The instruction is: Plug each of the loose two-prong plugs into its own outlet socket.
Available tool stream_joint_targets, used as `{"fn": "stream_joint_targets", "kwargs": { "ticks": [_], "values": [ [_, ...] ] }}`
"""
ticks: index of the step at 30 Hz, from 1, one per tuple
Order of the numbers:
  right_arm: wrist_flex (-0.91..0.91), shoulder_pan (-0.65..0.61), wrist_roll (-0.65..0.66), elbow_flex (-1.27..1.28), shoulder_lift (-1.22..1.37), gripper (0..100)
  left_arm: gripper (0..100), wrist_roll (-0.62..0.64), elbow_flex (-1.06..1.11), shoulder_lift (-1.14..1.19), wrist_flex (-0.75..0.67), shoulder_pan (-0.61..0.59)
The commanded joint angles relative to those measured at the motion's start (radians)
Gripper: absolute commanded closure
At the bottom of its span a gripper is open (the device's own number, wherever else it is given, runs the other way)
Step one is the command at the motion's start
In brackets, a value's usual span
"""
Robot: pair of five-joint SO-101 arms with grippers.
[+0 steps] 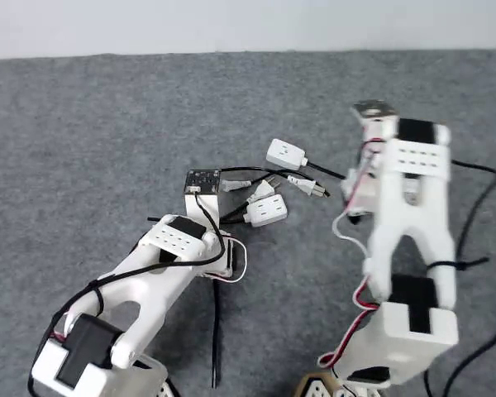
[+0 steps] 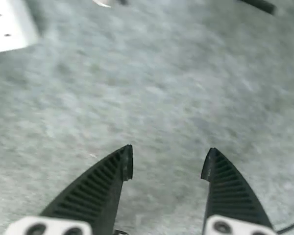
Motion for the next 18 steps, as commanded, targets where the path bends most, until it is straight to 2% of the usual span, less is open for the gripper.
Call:
{"fn": "stream_joint_targets", "kwargs": {
  "ticks": [1,3,7,13,18],
  "values": [
    [0.004,-0.099,-0.061,0.021,-0.065,76.8,74,-0.008,-0.019,-0.023,0.046,-0.02],
    [-0.002,-0.151,-0.08,0.044,-0.068,76.8,69,-0.008,-0.035,-0.026,0.094,-0.032],
    [-0.039,-0.222,-0.132,0.06,-0.068,76.8,69,-0.025,-0.044,-0.092,0.147,-0.046],
    [-0.17,-0.275,-0.097,0.064,-0.054,77.0,69,-0.12,0.068,-0.344,0.166,-0.078],
    [-0.372,-0.277,-0.04,0.077,0.025,88.2,69,-0.267,0.14,-0.52,0.163,-0.247]
  ]
}}
